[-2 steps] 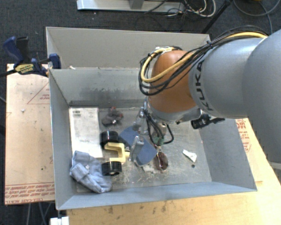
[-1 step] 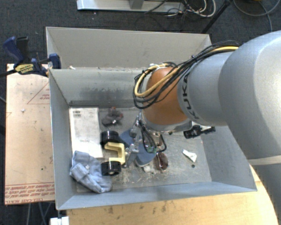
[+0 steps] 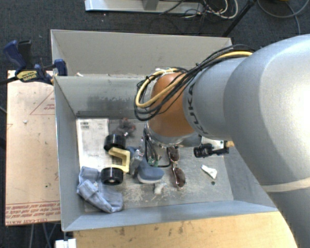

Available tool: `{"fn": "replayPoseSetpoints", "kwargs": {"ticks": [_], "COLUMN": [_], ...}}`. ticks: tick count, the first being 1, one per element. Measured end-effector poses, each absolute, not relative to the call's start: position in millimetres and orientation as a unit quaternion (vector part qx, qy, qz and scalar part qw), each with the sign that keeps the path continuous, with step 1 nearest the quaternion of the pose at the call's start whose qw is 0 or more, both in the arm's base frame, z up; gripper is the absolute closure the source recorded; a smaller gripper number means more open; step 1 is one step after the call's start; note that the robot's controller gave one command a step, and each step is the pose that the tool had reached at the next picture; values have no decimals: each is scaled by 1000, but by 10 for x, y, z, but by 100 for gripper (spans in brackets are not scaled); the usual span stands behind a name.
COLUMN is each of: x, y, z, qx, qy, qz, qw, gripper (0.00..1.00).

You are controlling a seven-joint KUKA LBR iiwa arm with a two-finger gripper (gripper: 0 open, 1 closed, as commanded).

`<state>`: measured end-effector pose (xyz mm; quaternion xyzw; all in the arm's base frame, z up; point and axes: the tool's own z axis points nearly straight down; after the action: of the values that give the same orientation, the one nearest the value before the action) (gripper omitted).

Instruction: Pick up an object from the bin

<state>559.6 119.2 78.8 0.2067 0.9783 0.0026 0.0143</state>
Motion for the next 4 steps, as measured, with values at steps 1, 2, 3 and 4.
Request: {"fn": "replayPoseSetpoints", "kwargs": {"ticks": [1, 2, 3, 4], "x": [5596, 5585, 5546, 5530], "y": [1192, 1189, 1198, 1209], "z": [788, 830, 1013, 1189], "qx": [207, 207, 206, 205], "qy": [978, 978, 979, 979], "qz": [3, 2, 0, 0], "qw": [14, 11, 3, 0], "gripper": [100, 100, 100, 100]}}
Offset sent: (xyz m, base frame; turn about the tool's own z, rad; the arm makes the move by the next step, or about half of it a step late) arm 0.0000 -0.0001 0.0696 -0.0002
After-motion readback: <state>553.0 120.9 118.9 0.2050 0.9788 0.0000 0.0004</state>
